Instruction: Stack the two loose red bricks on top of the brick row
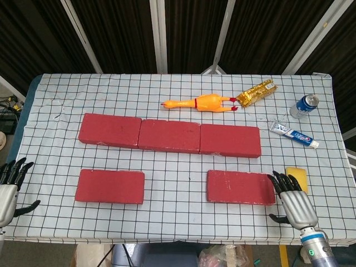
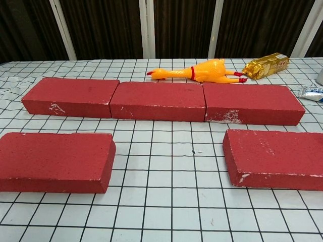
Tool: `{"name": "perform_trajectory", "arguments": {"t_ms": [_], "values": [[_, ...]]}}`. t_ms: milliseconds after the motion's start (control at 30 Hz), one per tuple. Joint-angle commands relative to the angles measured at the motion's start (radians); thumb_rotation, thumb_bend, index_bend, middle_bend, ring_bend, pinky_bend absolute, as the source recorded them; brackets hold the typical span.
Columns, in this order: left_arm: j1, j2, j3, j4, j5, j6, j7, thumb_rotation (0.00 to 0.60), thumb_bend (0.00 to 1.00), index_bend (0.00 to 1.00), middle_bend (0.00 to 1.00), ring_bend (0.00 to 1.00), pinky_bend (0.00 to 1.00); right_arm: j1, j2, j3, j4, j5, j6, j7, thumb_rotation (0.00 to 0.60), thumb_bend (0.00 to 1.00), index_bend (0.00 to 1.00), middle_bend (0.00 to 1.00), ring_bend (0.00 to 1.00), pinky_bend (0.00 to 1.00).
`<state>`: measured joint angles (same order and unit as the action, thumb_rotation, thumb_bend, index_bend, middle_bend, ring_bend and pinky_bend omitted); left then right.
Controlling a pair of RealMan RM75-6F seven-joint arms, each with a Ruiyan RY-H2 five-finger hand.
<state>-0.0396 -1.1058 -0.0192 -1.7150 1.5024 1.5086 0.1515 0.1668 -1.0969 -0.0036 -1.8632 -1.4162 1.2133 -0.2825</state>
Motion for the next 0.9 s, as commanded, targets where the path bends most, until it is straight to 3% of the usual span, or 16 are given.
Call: {"name": "perform_trajectory", "arguments": {"t_ms": [33, 233, 433, 733, 900], "values": [[-0.005, 0.0, 0.001, 0.0, -0.005, -0.011, 0.001, 0.6, 0.0, 0.12, 0.03, 0.0, 0.02, 0.046, 0.013, 0.019, -0.061, 0.076, -0.062, -0.086, 0.6, 0.16, 0.03, 0.0, 0.0, 0.0], [-0.009, 0.002, -0.001, 0.002, -0.014, -0.022, -0.004, 0.6, 0.0, 0.12, 0.03, 0.0, 0.02, 0.142, 0.014, 0.055, -0.147, 0.26, -0.172, -0.214, 0.6, 0.16, 0.03, 0.0, 0.0, 0.0], [-0.014, 0.008, -0.004, 0.004, -0.026, -0.033, -0.014, 0.6, 0.0, 0.12, 0.03, 0.0, 0.02, 0.245, -0.014, 0.081, -0.19, 0.476, -0.206, -0.353, 0.6, 0.16, 0.03, 0.0, 0.0, 0.0], [-0.02, 0.015, -0.007, 0.008, -0.039, -0.047, -0.028, 0.6, 0.0, 0.12, 0.03, 0.0, 0.02, 0.412, -0.079, 0.091, -0.206, 0.795, -0.178, -0.521, 0.6, 0.16, 0.02, 0.0, 0.0, 0.0], [-0.021, 0.018, -0.009, 0.011, -0.042, -0.046, -0.037, 0.6, 0.0, 0.12, 0.03, 0.0, 0.02, 0.471, -0.112, 0.079, -0.208, 0.885, -0.132, -0.574, 0.6, 0.16, 0.02, 0.0, 0.0, 0.0]]}}
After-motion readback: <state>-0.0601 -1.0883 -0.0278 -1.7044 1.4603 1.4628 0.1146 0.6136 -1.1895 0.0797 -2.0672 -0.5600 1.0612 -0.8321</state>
